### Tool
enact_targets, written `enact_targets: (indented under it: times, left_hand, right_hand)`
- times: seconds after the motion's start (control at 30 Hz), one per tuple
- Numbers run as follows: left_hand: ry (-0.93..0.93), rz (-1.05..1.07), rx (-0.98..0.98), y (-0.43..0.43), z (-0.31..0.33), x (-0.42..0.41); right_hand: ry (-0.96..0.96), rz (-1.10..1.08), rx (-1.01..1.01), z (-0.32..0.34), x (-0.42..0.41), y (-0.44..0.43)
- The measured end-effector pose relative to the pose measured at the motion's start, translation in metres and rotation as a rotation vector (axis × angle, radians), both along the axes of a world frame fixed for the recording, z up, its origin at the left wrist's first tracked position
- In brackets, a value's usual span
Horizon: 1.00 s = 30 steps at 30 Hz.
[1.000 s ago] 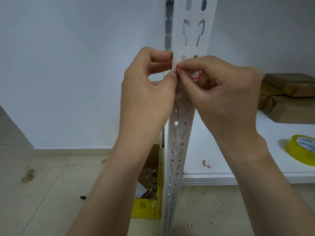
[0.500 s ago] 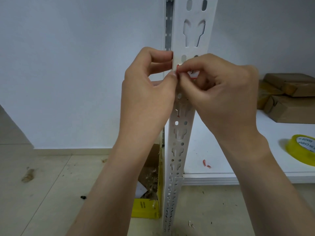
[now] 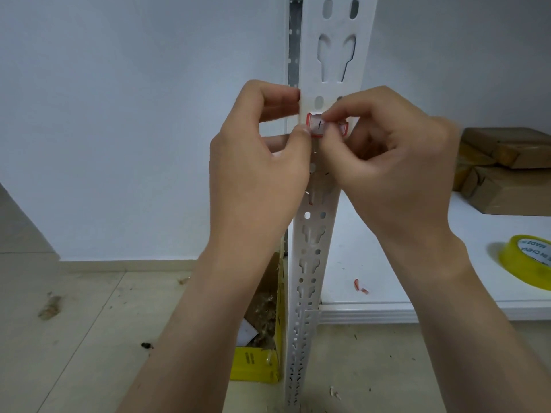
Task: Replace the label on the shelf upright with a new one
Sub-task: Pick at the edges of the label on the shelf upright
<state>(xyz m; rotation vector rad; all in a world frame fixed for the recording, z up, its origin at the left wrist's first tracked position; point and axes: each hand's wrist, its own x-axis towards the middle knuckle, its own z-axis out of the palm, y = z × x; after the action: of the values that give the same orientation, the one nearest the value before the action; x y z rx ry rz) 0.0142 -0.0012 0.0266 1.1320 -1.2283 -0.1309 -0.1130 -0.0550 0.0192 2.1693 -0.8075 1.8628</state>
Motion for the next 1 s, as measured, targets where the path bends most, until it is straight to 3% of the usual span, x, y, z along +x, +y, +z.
enact_targets:
  times: [0.23,1.0]
  left_hand:
    - [-0.323,0.308,-0.26,-0.008,-0.01,0.01]
    - [-0.352,0.401,-0.3,-0.023,-0.018,0.006]
  right_hand:
    - [-0.082,0.039,-0.001,0.0,-0.008,0.004]
    - [-0.145,0.119,0.116,-0.003,-0.014,0.014]
